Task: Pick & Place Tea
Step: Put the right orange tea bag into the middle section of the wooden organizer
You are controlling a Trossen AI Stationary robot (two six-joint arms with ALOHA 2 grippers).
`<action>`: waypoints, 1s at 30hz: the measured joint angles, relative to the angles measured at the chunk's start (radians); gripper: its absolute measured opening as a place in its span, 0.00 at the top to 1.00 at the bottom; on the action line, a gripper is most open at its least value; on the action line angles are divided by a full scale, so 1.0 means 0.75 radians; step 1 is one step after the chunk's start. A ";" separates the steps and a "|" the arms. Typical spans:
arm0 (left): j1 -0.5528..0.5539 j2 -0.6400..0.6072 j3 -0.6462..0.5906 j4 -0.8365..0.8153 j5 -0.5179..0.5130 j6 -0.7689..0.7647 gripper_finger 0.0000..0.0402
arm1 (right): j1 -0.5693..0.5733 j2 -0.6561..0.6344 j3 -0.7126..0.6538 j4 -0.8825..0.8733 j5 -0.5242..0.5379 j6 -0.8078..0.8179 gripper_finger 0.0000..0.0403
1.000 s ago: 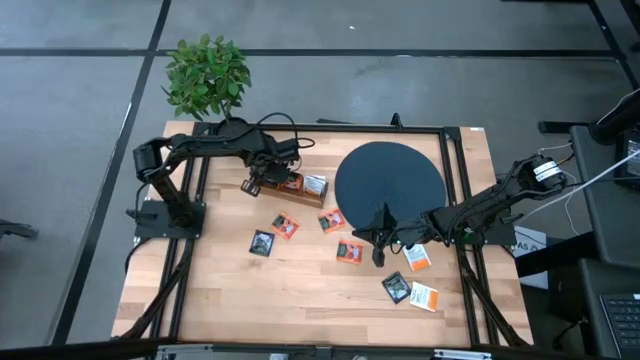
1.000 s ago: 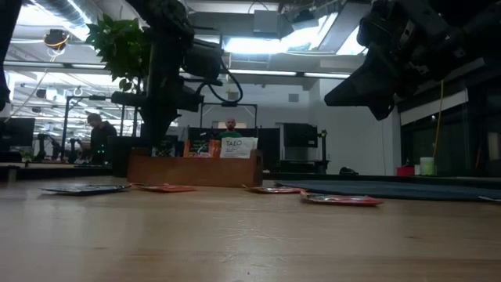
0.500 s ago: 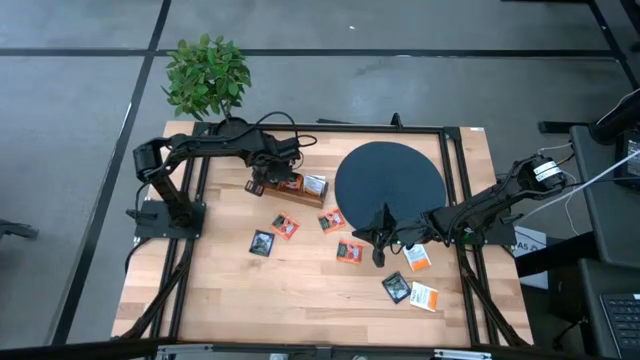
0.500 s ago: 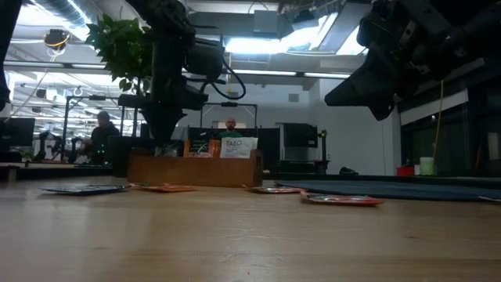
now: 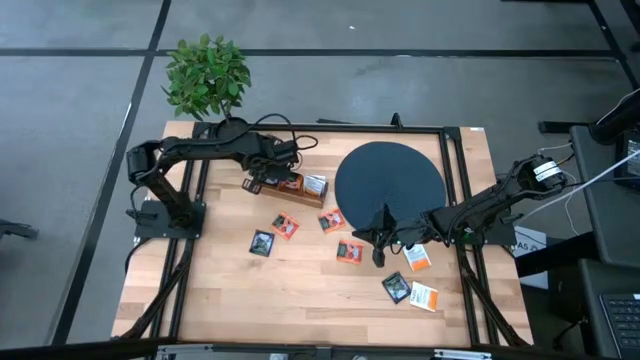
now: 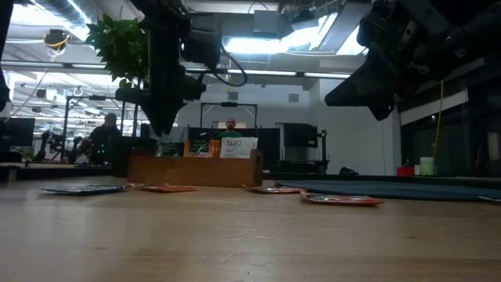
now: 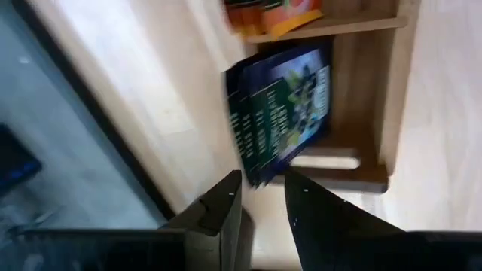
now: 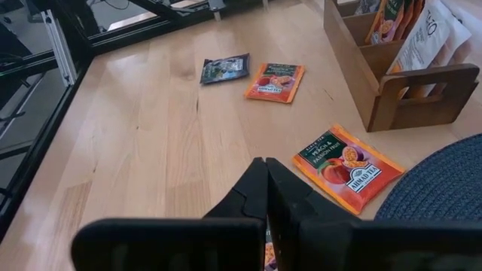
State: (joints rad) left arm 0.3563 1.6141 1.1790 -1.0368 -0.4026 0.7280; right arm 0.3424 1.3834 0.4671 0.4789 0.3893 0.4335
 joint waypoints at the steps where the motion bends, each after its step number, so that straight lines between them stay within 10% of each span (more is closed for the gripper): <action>1: -0.006 -0.018 0.000 0.000 -0.020 0.001 0.75 | 0.000 0.000 0.000 -0.002 0.000 -0.001 0.99; 10: -0.083 -0.221 0.094 -0.044 -0.116 -0.130 0.80 | 0.000 0.000 0.000 -0.004 0.001 0.003 0.99; 30: -0.418 -0.402 -0.013 0.440 0.432 -0.683 0.99 | 0.007 -0.004 0.003 -0.073 -0.050 0.072 0.99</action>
State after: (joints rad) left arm 0.0431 1.3128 1.1689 -0.7071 -0.0787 0.2160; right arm 0.3480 1.3804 0.4694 0.4245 0.3520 0.4877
